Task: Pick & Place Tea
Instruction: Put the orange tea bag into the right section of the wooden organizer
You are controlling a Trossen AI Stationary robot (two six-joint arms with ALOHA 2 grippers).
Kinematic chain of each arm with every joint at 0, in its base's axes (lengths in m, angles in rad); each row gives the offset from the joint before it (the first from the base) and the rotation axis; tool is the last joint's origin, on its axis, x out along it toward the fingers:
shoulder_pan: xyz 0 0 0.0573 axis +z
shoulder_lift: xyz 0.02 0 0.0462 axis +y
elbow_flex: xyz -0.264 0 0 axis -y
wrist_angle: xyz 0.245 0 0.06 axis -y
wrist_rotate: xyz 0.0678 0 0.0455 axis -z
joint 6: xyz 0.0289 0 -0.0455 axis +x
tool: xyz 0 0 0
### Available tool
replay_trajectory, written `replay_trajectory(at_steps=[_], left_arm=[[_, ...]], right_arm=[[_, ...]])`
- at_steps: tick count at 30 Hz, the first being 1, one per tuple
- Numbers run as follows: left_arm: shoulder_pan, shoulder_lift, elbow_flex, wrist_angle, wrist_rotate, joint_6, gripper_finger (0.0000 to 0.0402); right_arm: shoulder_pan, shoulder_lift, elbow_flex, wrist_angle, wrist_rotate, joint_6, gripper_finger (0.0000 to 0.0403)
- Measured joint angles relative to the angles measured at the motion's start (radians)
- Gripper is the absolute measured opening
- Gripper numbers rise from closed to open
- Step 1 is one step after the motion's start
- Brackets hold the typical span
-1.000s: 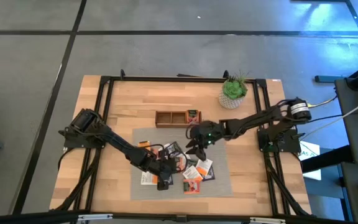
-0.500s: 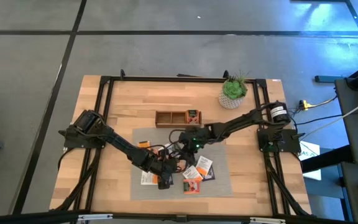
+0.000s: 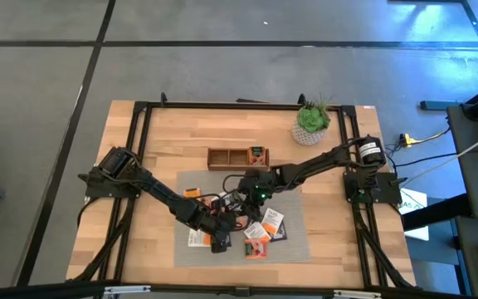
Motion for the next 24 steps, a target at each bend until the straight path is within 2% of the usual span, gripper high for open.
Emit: replay_trajectory(at_steps=[4,18,24], left_arm=[[0.000,0.000,0.000,0.000,-0.002,-0.001,0.0004],[0.000,0.001,-0.001,0.005,-0.007,-0.002,0.0004],[0.000,0.001,-0.001,0.005,-0.004,0.000,0.0005]], right_arm=[[0.000,0.000,0.000,-0.001,-0.009,0.003,0.0146],[0.004,0.000,0.000,0.002,-0.015,-0.032,0.0011],[0.004,0.000,0.000,0.001,-0.020,-0.031,0.0004]])
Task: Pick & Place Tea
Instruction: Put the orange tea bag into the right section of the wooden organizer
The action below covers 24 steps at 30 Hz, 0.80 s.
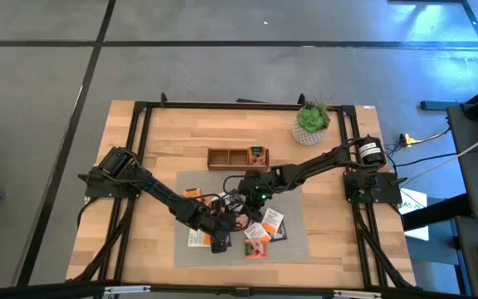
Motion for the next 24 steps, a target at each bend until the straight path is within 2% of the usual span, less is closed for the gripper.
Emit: replay_trajectory(at_steps=[8,13,19,24], left_arm=[[0.003,-0.115,-0.004,-0.021,-0.018,0.024,0.0004],[0.003,-0.200,-0.004,-0.025,-0.077,0.027,0.0008],[0.004,-0.296,-0.002,-0.049,-0.178,0.040,0.0006],[0.004,-0.315,-0.002,-0.081,-0.264,0.082,0.0006]], right_arm=[[-0.024,-0.016,-0.002,-0.005,-0.035,-0.006,0.0002],[-0.076,-0.102,-0.002,-0.066,-0.028,-0.070,0.0002],[-0.178,-0.314,-0.001,-0.250,0.097,-0.217,0.0001],[-0.275,-0.466,-0.001,-0.427,0.213,-0.301,0.0001]])
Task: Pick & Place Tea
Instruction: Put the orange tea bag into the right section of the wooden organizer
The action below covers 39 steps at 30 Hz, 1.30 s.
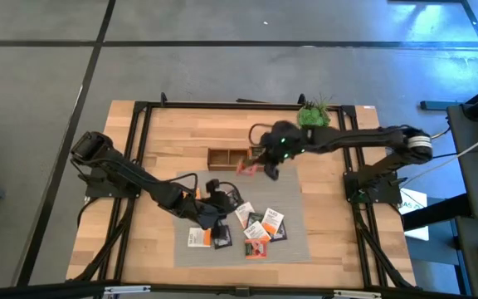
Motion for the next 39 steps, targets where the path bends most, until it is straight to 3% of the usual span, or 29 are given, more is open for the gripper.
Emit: replay_trajectory(at_steps=[5,15,32,39], left_arm=[[0.011,0.000,0.000,-0.006,-0.038,0.007,0.0008],[0.035,-0.001,0.000,-0.010,0.012,0.007,0.0008],[0.039,-0.002,0.000,-0.012,0.010,0.016,0.0006],[0.039,-0.002,0.002,-0.047,0.012,0.003,0.0007]], right_arm=[[-0.069,-0.031,0.000,-0.101,0.112,-0.093,0.0000],[-0.140,0.017,-0.074,-0.071,0.112,-0.165,0.0000],[-0.143,0.026,-0.142,0.054,0.112,-0.300,0.0007],[-0.143,0.026,-0.142,0.075,0.112,-0.324,0.0031]])
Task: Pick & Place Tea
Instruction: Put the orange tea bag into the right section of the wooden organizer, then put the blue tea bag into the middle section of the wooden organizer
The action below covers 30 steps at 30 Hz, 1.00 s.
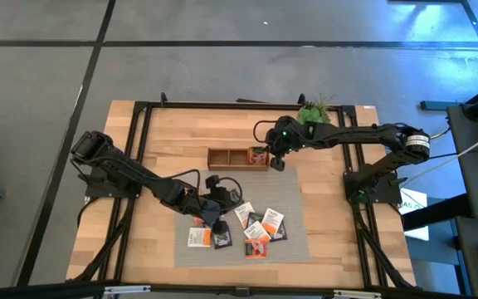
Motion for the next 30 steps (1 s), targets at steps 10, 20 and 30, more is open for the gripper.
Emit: replay_trajectory(at_steps=[10,20,30], left_arm=[[0.004,0.003,0.000,-0.072,0.003,-0.016,0.0007],[0.052,0.124,0.001,-0.096,0.069,0.001,0.0004],[0.084,0.212,0.000,-0.135,0.187,-0.021,0.0007]], right_arm=[[0.001,0.000,0.019,0.003,-0.024,0.125,0.0138],[0.135,-0.001,0.012,0.099,-0.236,0.555,0.0158],[0.302,0.104,0.002,0.239,-0.136,0.644,0.0157]])
